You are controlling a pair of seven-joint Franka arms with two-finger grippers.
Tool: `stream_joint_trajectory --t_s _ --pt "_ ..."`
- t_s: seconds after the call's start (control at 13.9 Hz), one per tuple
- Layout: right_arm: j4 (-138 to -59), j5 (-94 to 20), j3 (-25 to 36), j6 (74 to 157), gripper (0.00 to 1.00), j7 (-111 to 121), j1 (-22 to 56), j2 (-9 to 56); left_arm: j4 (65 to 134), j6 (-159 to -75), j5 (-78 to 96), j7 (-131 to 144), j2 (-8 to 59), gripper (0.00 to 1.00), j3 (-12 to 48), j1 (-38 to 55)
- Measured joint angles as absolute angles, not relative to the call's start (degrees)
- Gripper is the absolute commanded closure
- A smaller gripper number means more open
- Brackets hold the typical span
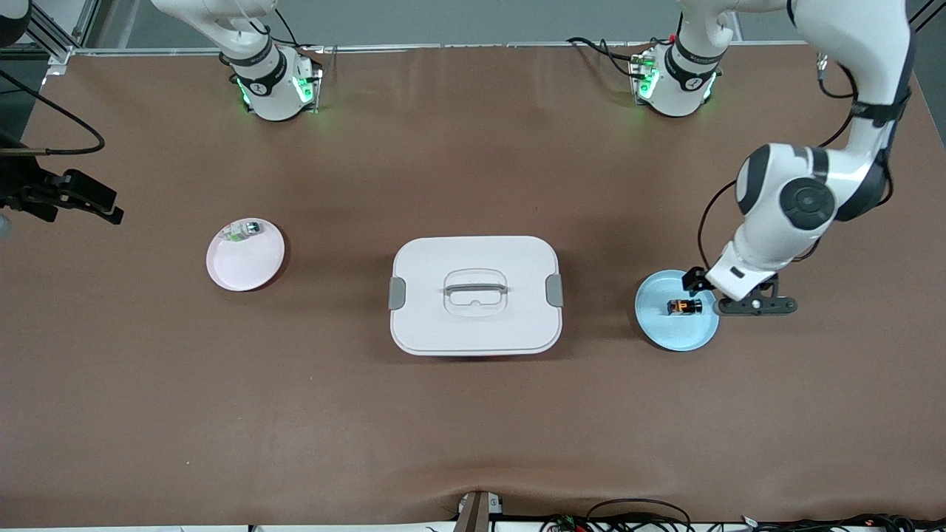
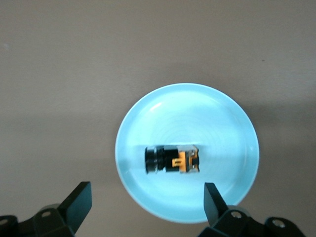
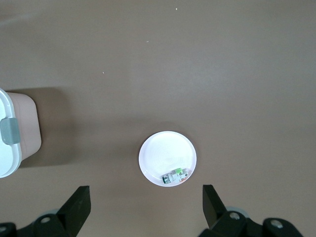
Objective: Transfer orange switch to right arm and place
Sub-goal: 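Move the left gripper down over the orange switch on the blue plate, then close the left gripper on the orange switch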
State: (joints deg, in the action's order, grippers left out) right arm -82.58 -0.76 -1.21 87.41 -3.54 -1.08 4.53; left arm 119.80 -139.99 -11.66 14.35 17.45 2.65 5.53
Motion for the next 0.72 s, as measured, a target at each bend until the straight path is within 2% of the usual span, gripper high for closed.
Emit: stream_joint_trajectory --t_s 0.72 --pt "-82.58 -0.76 -1.19 87.45 0.0 -3.54 -1.09 4.53 114.99 -142.5 -13.52 15.6 26.07 0.0 2.72 5.79"
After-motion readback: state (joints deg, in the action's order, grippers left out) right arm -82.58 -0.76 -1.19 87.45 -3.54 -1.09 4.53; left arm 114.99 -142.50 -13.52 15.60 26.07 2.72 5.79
